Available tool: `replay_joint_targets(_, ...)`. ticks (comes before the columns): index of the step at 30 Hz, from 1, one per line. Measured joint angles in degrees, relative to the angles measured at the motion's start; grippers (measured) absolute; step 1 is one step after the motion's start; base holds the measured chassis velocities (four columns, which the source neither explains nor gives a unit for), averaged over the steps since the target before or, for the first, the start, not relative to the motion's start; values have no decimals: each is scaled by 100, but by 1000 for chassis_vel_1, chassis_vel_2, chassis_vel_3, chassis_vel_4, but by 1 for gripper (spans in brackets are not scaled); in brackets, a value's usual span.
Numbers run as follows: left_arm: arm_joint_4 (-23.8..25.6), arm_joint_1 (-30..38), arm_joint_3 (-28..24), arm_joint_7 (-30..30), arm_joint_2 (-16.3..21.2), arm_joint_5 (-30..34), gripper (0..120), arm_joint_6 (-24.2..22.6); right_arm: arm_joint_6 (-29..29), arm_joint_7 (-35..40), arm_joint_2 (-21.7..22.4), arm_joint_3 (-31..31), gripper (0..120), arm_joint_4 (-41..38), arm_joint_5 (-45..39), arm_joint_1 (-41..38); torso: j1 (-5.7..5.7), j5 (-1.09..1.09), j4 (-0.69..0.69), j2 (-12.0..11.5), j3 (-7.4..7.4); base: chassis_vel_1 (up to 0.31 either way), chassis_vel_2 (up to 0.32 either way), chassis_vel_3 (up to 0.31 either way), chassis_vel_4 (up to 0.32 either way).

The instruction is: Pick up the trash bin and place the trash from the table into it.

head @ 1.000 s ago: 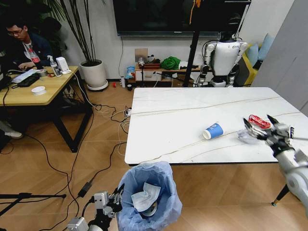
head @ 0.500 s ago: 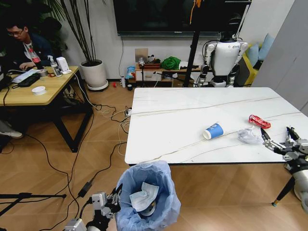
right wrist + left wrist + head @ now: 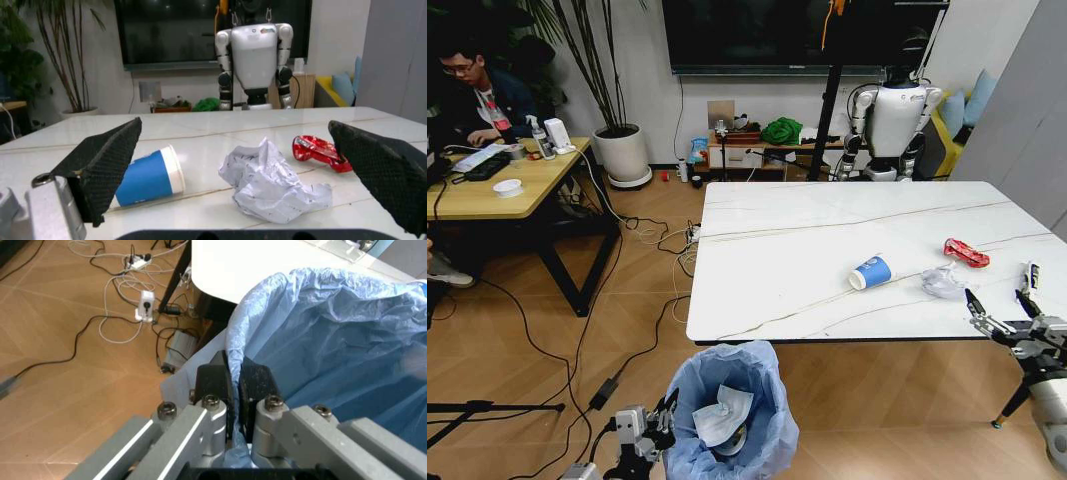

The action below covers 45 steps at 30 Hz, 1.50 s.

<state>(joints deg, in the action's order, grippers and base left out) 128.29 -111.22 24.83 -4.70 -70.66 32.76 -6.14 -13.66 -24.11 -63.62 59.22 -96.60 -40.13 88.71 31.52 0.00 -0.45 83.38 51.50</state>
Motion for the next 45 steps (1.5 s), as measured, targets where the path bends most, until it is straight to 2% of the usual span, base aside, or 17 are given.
replay_joint_targets(14,-24,-59,-37,14,-38,-75,0,24,-78,-298,-392,-31,100,186,52,196,0,1,-1,0,0,0,0,0,0)
replay_joint_targets(45,9,-76,-48,24,-13,-111,0,41,-90,-374,-335,45,100,151,-64,323,0,1,0,-1,0,-11,-12,9,12)
